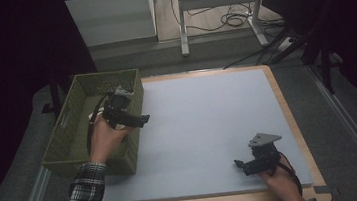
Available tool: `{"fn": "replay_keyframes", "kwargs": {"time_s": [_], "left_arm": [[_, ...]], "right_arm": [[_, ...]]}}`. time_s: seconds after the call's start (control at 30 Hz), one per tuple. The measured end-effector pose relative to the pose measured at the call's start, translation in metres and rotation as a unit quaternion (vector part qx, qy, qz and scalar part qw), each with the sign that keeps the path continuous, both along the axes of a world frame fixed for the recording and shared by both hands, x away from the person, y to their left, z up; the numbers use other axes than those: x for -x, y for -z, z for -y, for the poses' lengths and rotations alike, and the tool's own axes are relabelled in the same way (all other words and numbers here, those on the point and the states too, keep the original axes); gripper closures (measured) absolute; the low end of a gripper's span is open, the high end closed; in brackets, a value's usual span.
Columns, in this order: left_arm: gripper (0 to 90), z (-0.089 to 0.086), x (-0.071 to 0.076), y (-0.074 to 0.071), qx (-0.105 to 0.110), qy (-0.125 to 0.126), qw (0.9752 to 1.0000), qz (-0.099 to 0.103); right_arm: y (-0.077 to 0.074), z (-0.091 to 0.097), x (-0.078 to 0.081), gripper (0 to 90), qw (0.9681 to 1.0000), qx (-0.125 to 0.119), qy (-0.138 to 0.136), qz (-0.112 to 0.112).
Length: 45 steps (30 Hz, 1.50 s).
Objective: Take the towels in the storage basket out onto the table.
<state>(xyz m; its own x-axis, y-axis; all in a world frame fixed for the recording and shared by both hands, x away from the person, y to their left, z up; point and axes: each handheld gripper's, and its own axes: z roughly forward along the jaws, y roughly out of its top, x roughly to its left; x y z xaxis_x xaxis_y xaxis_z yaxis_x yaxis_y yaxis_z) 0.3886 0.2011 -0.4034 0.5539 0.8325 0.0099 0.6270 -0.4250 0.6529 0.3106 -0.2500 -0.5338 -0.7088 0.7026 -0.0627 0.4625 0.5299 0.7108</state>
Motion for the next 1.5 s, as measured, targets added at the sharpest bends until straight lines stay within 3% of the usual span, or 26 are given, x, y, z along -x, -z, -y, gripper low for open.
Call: {"fn": "replay_keyframes", "kwargs": {"time_s": [0.3, 0.47, 0.5, 0.67, 0.83, 0.87, 0.93, 0.97, 1.0, 1.03, 1.1, 1.17, 1.23, 1.37, 1.43, 1.47, 1.5], "left_arm": [[3.8, -0.03, -0.012, 0.003, -0.014, -0.035, 0.9993, -0.003], [4.8, -0.052, -0.02, 0.009, -0.008, -0.064, 0.9979, -0.005], [4.7, -0.061, -0.023, 0.013, -0.011, -0.071, 0.9973, -0.014], [3.6, -0.074, -0.033, 0.025, -0.018, -0.085, 0.9957, -0.032], [2.0, -0.083, -0.049, 0.045, -0.038, -0.099, 0.9921, -0.068], [1.9, -0.083, -0.049, 0.045, -0.038, -0.099, 0.9921, -0.068], [1.9, -0.087, -0.054, 0.051, -0.039, -0.105, 0.9903, -0.082], [1.6, -0.09, -0.059, 0.057, -0.044, -0.111, 0.9881, -0.097], [1.6, -0.09, -0.059, 0.057, -0.044, -0.111, 0.9881, -0.097], [1.6, -0.092, -0.064, 0.063, -0.039, -0.117, 0.9856, -0.116], [1.6, -0.094, -0.066, 0.066, -0.035, -0.119, 0.9844, -0.125], [1.6, -0.096, -0.071, 0.073, -0.038, -0.128, 0.9799, -0.149], [1.7, -0.096, -0.073, 0.075, -0.035, -0.131, 0.9784, -0.156], [2.4, -0.096, -0.081, 0.086, -0.053, -0.134, 0.9715, -0.188], [4.2, -0.098, -0.086, 0.089, -0.047, -0.14, 0.9674, -0.206], [5.0, -0.098, -0.086, 0.089, -0.047, -0.14, 0.9674, -0.206], [5.6, -0.097, -0.089, 0.094, -0.05, -0.141, 0.9637, -0.221]], "right_arm": [[0.0, 0.0, 0.0, 4.2, 1.0, 0.0, 0.0, 0.0], [0.0, 0.0, 0.0, 4.2, 1.0, 0.0, 0.0, 0.0], [0.0, 0.0, 0.0, 4.2, 1.0, 0.0, 0.0, 0.0], [0.0, 0.0, -0.001, 4.2, 1.0, 0.0, -0.001, -0.002], [0.0, 0.0, -0.001, 4.2, 1.0, -0.001, -0.001, -0.002], [0.0, 0.0, -0.001, 4.2, 1.0, -0.001, -0.001, -0.002], [0.0, 0.0, 0.0, 4.2, 1.0, 0.0, -0.001, -0.001], [0.0, 0.0, -0.001, 4.1, 1.0, -0.001, -0.001, -0.001], [0.0, 0.0, -0.001, 4.1, 1.0, -0.001, -0.001, -0.001], [0.0, 0.0, -0.001, 4.1, 1.0, -0.001, -0.001, -0.001], [0.0, 0.0, -0.001, 4.1, 1.0, -0.001, -0.001, -0.001], [0.0, 0.0, -0.001, 4.2, 1.0, -0.001, -0.001, -0.001], [0.0, 0.0, -0.001, 4.2, 1.0, -0.001, -0.001, -0.001], [0.0, 0.0, -0.001, 4.2, 1.0, -0.001, -0.001, -0.001], [0.0, 0.0, -0.001, 4.2, 1.0, -0.001, -0.001, -0.002], [0.0, 0.0, -0.001, 4.2, 1.0, -0.001, -0.001, -0.002], [0.0, 0.0, -0.001, 4.2, 1.0, -0.001, -0.001, -0.001]]}}
